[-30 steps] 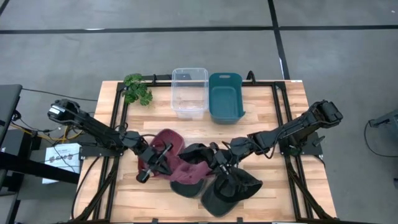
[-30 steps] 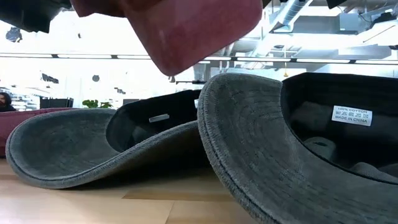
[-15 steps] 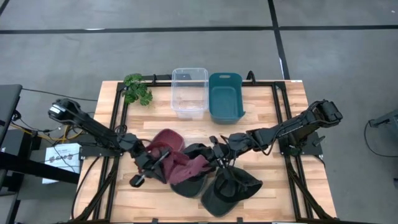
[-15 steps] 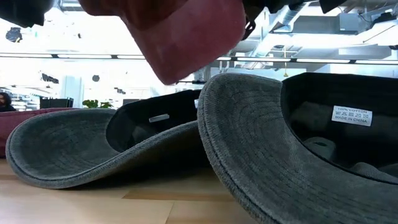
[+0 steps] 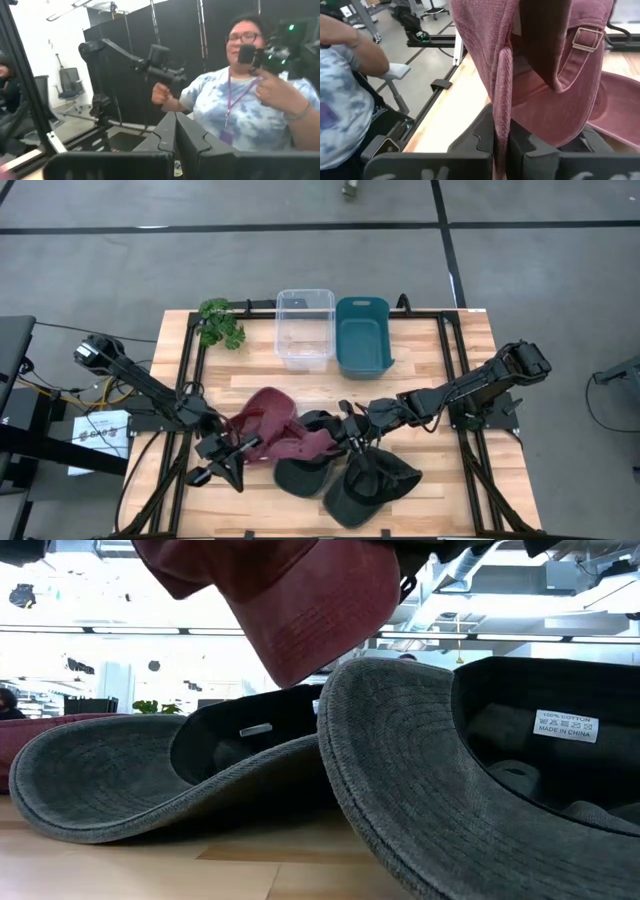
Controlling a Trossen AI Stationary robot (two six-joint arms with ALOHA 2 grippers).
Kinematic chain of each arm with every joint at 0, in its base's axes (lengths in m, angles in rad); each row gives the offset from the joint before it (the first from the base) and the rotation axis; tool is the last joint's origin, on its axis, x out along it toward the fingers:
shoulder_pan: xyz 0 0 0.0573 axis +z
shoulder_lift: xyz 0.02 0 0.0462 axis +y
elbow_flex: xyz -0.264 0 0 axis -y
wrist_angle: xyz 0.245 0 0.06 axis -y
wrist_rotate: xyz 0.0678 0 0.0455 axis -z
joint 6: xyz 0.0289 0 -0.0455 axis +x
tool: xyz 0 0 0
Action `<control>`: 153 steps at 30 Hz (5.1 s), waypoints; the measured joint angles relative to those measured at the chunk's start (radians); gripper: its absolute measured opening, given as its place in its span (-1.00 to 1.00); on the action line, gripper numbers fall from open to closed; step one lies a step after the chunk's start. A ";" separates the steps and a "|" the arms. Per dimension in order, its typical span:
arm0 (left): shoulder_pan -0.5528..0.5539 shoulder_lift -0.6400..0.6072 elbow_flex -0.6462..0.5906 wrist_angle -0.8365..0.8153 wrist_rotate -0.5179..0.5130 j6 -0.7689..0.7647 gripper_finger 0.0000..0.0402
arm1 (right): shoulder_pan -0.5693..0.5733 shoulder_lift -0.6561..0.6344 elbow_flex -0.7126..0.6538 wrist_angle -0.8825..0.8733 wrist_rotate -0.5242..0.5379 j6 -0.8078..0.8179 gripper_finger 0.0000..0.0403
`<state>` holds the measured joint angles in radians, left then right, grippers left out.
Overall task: Pick & Place hat
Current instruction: Put the right red cap into the blue bin
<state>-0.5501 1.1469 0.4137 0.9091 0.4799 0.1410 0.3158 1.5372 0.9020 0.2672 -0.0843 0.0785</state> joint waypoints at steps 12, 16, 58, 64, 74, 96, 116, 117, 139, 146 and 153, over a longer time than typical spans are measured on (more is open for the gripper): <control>0.001 0.002 0.000 -0.125 -0.437 0.222 -0.96 | 0.026 0.000 0.000 0.011 0.040 -0.009 -0.97; 0.001 0.002 0.000 -0.133 -0.491 0.219 -0.96 | 0.025 0.000 0.000 0.008 0.040 -0.009 -0.97; -0.052 0.002 -0.001 -0.206 -1.002 0.465 -0.30 | 0.061 0.000 0.000 -0.069 0.113 0.019 -0.97; -0.052 0.002 -0.001 -0.206 -1.027 0.465 -0.30 | 0.079 0.000 0.000 -0.069 0.112 0.019 -0.97; -0.052 0.002 -0.001 -0.206 -1.026 0.426 -0.30 | 0.081 0.000 0.000 -0.038 0.112 -0.007 -0.97; -0.049 -0.014 -0.001 -0.106 -0.785 0.192 -0.96 | 0.023 0.000 0.000 -0.088 0.213 0.080 -0.56; 0.021 -0.145 -0.001 -0.297 -0.520 -0.111 -0.95 | -0.016 0.000 0.000 0.129 0.267 -0.137 -0.14; 0.036 -0.144 -0.001 -0.306 -0.498 -0.124 -0.95 | -0.014 0.000 0.000 0.164 0.267 -0.161 -0.15; 0.180 -0.084 0.000 -0.301 -0.263 -0.206 -0.95 | -0.105 0.009 0.238 -0.087 -0.017 -0.317 -0.14; 0.180 -0.084 0.000 -0.299 -0.266 -0.204 -0.95 | -0.143 0.109 0.313 -0.129 -0.107 -0.315 -0.19; 0.180 -0.084 0.000 -0.300 -0.266 -0.202 -0.95 | -0.139 0.216 0.426 -0.132 -0.148 -0.327 -0.17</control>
<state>-0.3702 1.0634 0.4133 0.6092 0.2142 -0.0614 0.1764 1.7536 1.3280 0.1350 -0.2326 -0.2483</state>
